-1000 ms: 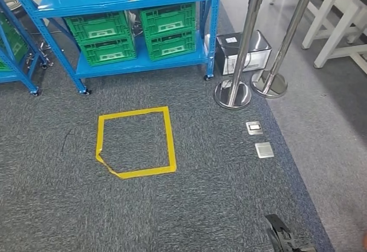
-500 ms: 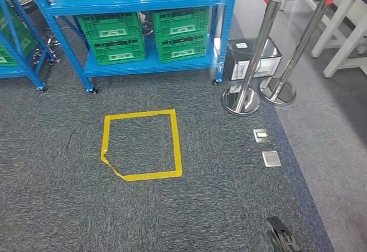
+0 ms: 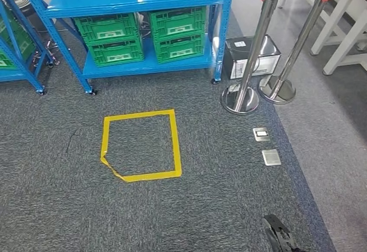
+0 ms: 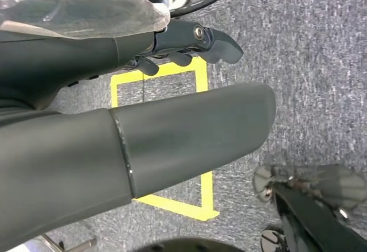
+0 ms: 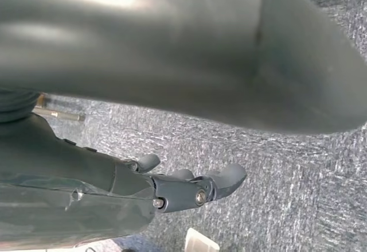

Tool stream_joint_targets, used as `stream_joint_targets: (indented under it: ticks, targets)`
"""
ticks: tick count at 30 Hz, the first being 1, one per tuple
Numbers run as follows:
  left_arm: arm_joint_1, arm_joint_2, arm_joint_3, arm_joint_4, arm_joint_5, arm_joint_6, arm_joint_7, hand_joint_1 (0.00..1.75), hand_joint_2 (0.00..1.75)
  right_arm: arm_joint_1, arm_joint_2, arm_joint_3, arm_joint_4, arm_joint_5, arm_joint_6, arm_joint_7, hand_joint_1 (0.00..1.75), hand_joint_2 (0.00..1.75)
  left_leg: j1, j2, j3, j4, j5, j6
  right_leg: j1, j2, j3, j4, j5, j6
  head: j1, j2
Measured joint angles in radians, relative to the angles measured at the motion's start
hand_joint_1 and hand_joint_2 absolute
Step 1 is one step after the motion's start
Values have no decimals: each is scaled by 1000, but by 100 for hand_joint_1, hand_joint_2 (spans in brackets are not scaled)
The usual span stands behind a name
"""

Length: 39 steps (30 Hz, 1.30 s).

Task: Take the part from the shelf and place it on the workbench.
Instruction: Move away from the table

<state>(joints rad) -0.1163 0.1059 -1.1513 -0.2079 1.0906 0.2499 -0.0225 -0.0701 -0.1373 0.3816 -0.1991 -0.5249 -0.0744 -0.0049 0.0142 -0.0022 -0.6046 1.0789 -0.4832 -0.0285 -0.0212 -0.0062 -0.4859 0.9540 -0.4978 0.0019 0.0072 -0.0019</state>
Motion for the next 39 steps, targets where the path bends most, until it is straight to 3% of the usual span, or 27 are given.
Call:
stream_joint_targets:
  ticks: [2,6,8,10,11,12,13,16,18,20,22,23,25,27,28,29,31,33,36,37,39]
  targets:
    - [-2,0,0,0,0,0,0,0,0,0,-1,2,0,0,0,0,0,0,-1,3,52,-107,34,4,1,0,3,1,-4,13,-1,0]
    - [-3,0,0,0,0,0,0,0,0,0,-1,6,0,0,2,-1,0,0,-8,-3,62,-135,39,31,-4,0,3,4,-14,39,5,0]
    - [-3,0,0,0,0,0,0,0,0,0,-1,7,0,0,2,-1,0,0,-8,-3,65,-142,43,44,-6,2,-29,81,-63,43,11,0]
    - [-2,1,0,0,0,0,0,0,0,0,-1,8,0,0,3,0,0,0,-13,-4,64,-142,43,51,-3,3,-96,229,-135,42,21,0]
    - [-2,1,0,0,1,0,0,0,0,0,-1,8,0,0,3,0,0,0,-16,-6,64,-142,43,53,-2,3,-123,287,-154,41,26,0]
    - [-2,1,0,0,1,0,0,0,0,1,-1,8,0,0,3,1,0,0,-19,-8,64,-142,43,54,0,3,-134,309,-152,38,29,0]
    - [-1,1,0,0,1,0,0,0,0,1,-1,9,0,0,3,2,0,0,-21,-11,65,-142,43,54,2,3,-126,289,-131,35,31,0]
    - [-1,-3,0,0,0,0,0,0,0,1,-3,11,0,0,3,2,0,0,-26,-21,68,-139,43,53,11,13,-28,78,-28,17,37,0]
    - [-2,-5,0,0,0,0,0,0,0,0,-5,11,0,0,3,1,0,0,-28,-25,66,-137,45,47,16,18,3,5,-3,10,36,0]
    - [-1,-4,0,0,0,0,0,0,0,0,-5,12,0,0,3,1,0,0,-29,-27,64,-137,48,39,16,13,3,-3,2,5,31,0]
    - [-1,-4,0,0,0,0,0,0,0,0,-5,12,0,0,3,1,0,0,-28,-23,50,-109,27,28,11,6,3,-12,12,-4,25,0]
    - [-1,-3,0,0,-1,0,0,0,0,0,-5,13,0,0,3,1,0,0,-26,-19,30,-65,-1,21,8,3,2,-15,16,-8,20,0]
    - [-1,-4,0,0,-2,0,0,0,0,0,-5,13,0,0,3,0,0,0,-18,-13,-33,73,-74,8,9,-3,-3,-16,18,-11,9,0]
    - [0,-5,0,0,-2,0,0,0,0,1,-5,13,0,-1,3,0,0,0,-12,-9,-76,168,-104,0,9,-9,-6,-16,18,-10,6,0]
    - [1,-5,0,0,-2,0,0,0,0,1,-5,13,0,-1,3,0,0,0,-9,-7,-71,160,-91,-2,8,-11,-6,-16,18,-10,5,0]
    - [1,-5,0,0,-2,0,0,0,0,0,-5,13,0,-2,3,0,0,0,-6,-5,-43,107,-61,-4,7,-13,-4,-16,18,-9,4,0]
    - [0,-5,0,0,-4,0,0,0,0,0,-6,13,0,-2,3,-1,0,0,-4,8,41,-50,5,-1,8,-17,-1,-14,14,-2,1,0]
    - [-2,-4,0,0,-5,0,-1,0,0,0,-6,13,0,-2,3,-2,0,0,-8,14,84,-139,29,9,10,-20,0,-13,12,10,3,0]
    - [-1,-5,0,0,-5,0,-2,0,0,0,-6,14,0,-3,3,-4,0,0,-12,6,85,-150,31,31,7,-21,0,-10,8,27,9,0]
    - [-1,-5,0,0,-5,0,-2,0,0,0,-6,14,-1,-3,3,-4,0,0,-12,5,87,-154,33,38,5,-18,-6,7,-6,32,10,0]
    - [-1,-5,0,0,-5,0,-2,0,0,0,-6,14,-1,-3,4,-4,0,0,-10,4,91,-161,35,48,3,-8,-53,111,-65,36,19,0]
